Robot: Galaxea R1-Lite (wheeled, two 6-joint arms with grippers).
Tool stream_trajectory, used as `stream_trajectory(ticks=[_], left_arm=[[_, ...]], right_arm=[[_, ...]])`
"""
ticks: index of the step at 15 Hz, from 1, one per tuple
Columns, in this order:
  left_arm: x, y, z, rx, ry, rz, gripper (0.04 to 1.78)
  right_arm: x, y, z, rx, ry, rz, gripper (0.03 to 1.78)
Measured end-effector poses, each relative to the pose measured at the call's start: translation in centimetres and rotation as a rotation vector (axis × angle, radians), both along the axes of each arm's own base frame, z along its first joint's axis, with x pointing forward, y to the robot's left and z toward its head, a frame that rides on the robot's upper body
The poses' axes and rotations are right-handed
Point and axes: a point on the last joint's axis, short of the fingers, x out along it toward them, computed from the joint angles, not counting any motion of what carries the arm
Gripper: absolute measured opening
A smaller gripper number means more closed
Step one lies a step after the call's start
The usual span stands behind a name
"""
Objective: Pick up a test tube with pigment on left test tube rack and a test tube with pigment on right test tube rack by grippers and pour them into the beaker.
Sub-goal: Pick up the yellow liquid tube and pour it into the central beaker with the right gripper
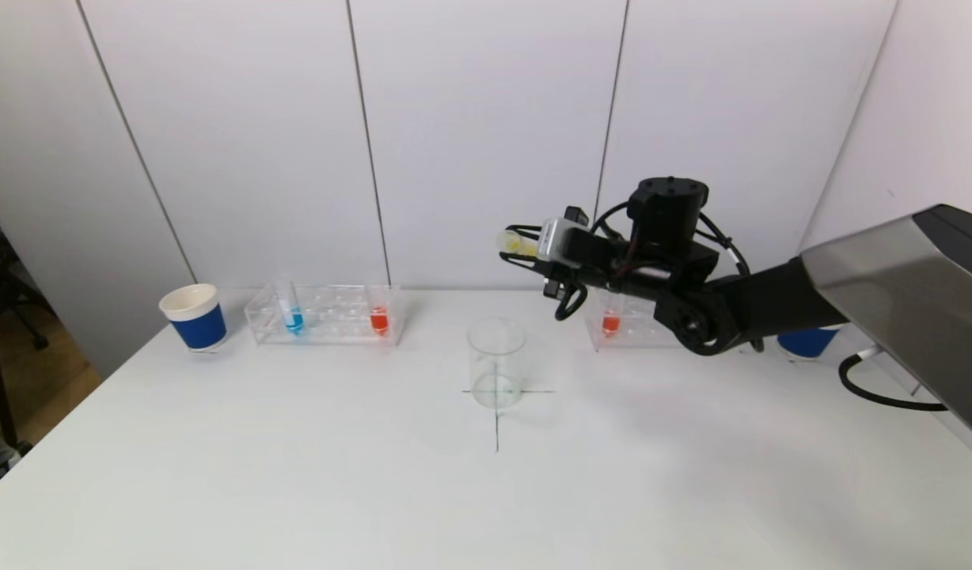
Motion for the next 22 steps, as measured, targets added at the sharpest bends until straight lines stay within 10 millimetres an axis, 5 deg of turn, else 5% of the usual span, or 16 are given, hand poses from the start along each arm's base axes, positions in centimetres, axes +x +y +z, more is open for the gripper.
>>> stream_trajectory(ticks=[22], left_arm=[[0.0, 0.0, 0.0, 0.000, 0.000, 0.000, 1.76]], right_arm=[[-0.9, -0.3, -1.6, -0.111, -0.181, -0.006, 0.46]])
